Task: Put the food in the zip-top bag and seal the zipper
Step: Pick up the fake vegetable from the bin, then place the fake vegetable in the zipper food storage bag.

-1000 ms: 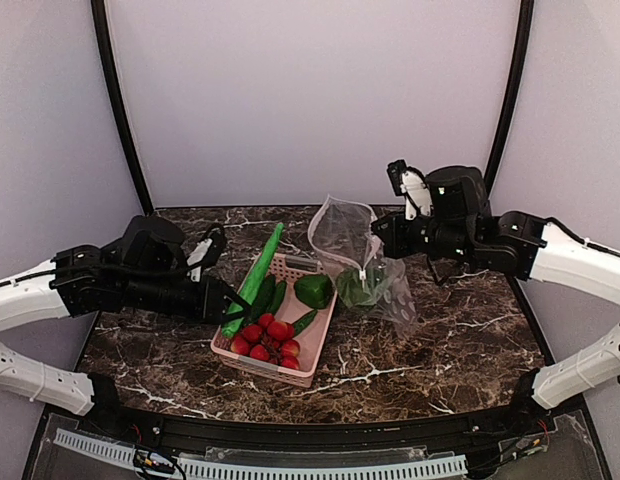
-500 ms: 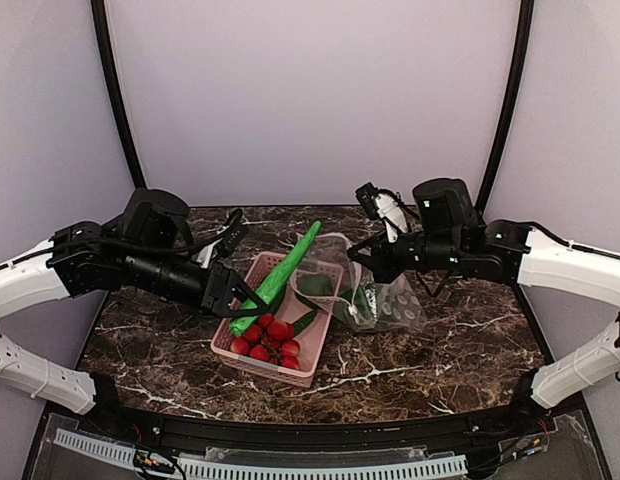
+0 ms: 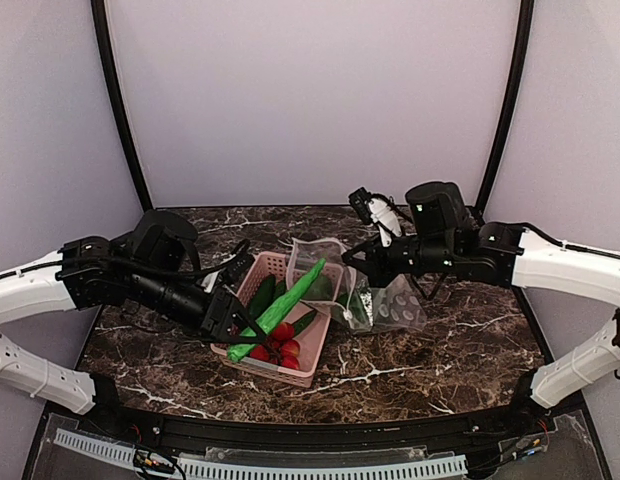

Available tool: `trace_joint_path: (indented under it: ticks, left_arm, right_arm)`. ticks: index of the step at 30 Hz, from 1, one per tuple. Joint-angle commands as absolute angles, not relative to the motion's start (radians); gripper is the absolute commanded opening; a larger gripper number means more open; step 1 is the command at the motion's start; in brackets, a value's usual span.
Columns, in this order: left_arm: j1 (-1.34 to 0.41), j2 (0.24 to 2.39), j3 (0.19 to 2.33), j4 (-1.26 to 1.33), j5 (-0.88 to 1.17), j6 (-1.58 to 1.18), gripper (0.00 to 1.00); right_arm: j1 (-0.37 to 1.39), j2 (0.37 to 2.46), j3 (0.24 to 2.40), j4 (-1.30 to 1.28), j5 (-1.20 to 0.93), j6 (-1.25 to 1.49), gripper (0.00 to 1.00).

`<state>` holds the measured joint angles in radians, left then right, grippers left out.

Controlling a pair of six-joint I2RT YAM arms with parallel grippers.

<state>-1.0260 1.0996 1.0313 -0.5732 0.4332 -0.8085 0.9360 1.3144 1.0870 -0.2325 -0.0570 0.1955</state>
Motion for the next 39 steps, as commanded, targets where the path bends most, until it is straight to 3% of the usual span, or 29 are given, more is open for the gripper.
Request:
trace_joint_path:
  ticks: [1, 18, 26, 32, 35, 39]
  left_arm:
    - [-1.031, 1.078, 0.989, -0.545, 0.474, -0.833, 0.20]
    - [-0.946, 1.259, 1.066, -0.551, 0.567, -0.730, 0.19]
    - [-0.883, 1.401, 1.201, -0.655, 0.607, -0.575, 0.23]
    - [-0.873, 1.486, 1.310, -0.751, 0.529, -0.481, 0.36]
    - [-0.873, 1.484, 1.326, -0.760, 0.492, -0.470, 0.56]
    - [-0.871, 1.438, 1.303, -0.729, 0.476, -0.484, 0.70]
  right_arm:
    - [0.961, 1.331, 1.102, -0.192, -0.081, 0.173, 0.00]
    - [1.106, 1.428, 1.157, -0.220, -0.194, 0.112, 0.00]
    - [1.137, 1.457, 1.166, -0.221, -0.195, 0.131, 0.00]
    - [1.137, 1.434, 1.156, -0.227, -0.127, 0.183, 0.00]
    - [1.137, 1.422, 1.148, -0.230, -0.097, 0.209, 0.00]
    - [1.136, 1.407, 1.139, -0.235, -0.050, 0.242, 0.00]
